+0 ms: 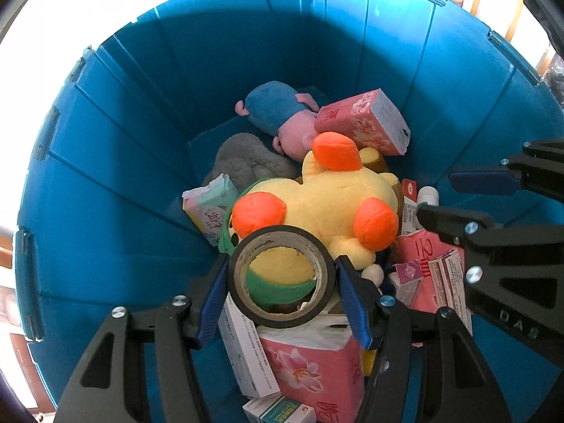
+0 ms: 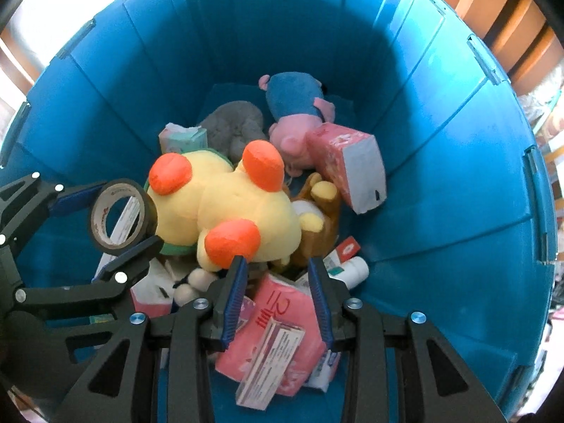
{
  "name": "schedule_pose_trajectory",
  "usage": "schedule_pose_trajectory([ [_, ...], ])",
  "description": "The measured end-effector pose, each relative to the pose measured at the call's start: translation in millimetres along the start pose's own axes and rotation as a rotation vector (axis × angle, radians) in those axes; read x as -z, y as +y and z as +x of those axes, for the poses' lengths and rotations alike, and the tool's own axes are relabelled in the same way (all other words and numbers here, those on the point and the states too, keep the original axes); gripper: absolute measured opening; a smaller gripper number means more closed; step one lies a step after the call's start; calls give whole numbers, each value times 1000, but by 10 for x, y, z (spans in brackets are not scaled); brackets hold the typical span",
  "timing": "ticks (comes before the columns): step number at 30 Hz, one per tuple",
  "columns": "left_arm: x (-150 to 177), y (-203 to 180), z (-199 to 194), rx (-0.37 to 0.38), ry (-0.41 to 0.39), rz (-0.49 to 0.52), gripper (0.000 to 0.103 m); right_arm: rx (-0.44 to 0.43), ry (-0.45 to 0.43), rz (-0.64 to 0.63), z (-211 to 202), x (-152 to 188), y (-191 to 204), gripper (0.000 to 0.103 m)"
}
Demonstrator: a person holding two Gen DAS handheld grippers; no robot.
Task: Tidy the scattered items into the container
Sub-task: 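Lower both tools into the crate and open them to drop the items, then move both tools out of the crate back to the pile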
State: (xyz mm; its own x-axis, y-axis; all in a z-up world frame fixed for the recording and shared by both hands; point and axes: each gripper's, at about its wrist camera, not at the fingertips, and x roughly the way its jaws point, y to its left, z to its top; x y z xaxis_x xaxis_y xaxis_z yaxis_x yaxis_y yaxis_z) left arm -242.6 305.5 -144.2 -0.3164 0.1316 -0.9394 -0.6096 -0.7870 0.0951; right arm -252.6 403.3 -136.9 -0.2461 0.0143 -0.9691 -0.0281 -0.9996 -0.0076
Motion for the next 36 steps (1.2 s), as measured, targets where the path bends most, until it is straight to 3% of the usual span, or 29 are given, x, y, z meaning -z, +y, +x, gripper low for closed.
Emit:
schedule_pose_trajectory([
  [4, 0, 1, -13, 10, -4, -3, 59, 8, -4, 7, -38, 28, -3, 45],
  [7, -2, 7, -62, 11, -27, -12, 61, 23, -16, 20, -102, 54, -23, 59],
  [14, 31, 16, -309, 22, -135, -11, 78, 55, -77, 52, -388, 192, -124, 75],
  [29, 292, 82, -827, 79, -171, -29, 78, 88, -181, 40, -859, 459, -9, 84],
  [32, 433, 172, -1047, 88, -228, -34, 78, 89, -220, 44, -994, 534, 51, 91],
  [36, 702, 385, -1365, 84, -343, -61, 78, 84, -286, 44, -1172, 642, 202, 91],
])
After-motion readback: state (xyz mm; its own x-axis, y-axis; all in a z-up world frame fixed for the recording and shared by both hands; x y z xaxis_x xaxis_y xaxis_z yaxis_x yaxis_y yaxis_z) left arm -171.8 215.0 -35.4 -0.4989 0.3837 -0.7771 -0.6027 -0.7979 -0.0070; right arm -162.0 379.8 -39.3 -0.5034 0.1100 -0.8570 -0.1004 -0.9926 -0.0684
